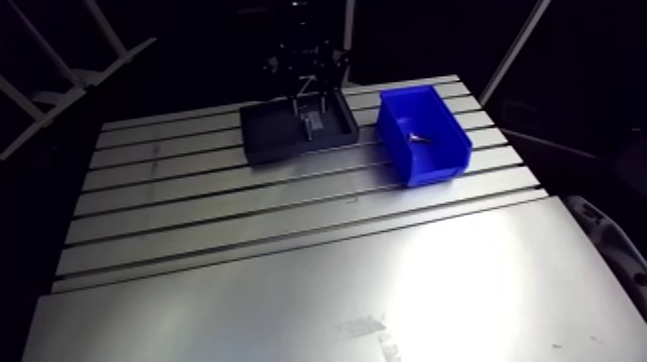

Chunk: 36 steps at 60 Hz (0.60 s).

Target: Pick up the M10 bolt from the tray and put it into the blue bin.

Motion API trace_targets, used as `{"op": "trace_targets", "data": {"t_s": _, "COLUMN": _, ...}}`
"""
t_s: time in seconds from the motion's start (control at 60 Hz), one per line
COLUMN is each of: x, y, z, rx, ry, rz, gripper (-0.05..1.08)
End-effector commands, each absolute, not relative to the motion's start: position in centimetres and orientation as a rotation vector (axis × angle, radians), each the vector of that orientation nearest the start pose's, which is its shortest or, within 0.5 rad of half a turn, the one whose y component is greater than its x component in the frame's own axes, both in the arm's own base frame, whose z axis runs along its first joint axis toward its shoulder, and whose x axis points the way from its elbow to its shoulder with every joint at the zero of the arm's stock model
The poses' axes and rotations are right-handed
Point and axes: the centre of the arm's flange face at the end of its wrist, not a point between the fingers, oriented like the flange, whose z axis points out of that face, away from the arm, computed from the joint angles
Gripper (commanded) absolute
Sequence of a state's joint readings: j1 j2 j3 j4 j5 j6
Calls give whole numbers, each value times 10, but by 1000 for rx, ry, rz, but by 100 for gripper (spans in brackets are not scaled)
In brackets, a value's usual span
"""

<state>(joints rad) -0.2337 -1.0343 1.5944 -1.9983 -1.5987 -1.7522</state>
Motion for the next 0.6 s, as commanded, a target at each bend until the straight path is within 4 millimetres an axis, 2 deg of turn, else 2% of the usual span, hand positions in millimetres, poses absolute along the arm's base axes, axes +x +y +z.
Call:
{"op": "trace_targets", "data": {"t_s": 0.017, "x": -646, "y": 23, "z": 197, "rx": 69, "ry": 2988, "rz": -7, "gripper": 52}}
{"op": "trace_targets", "data": {"t_s": 0.05, "x": -645, "y": 23, "z": 192, "rx": 71, "ry": 2979, "rz": -9, "gripper": 53}}
{"op": "trace_targets", "data": {"t_s": 0.6, "x": -646, "y": 21, "z": 181, "rx": 69, "ry": 2985, "rz": -12, "gripper": 55}}
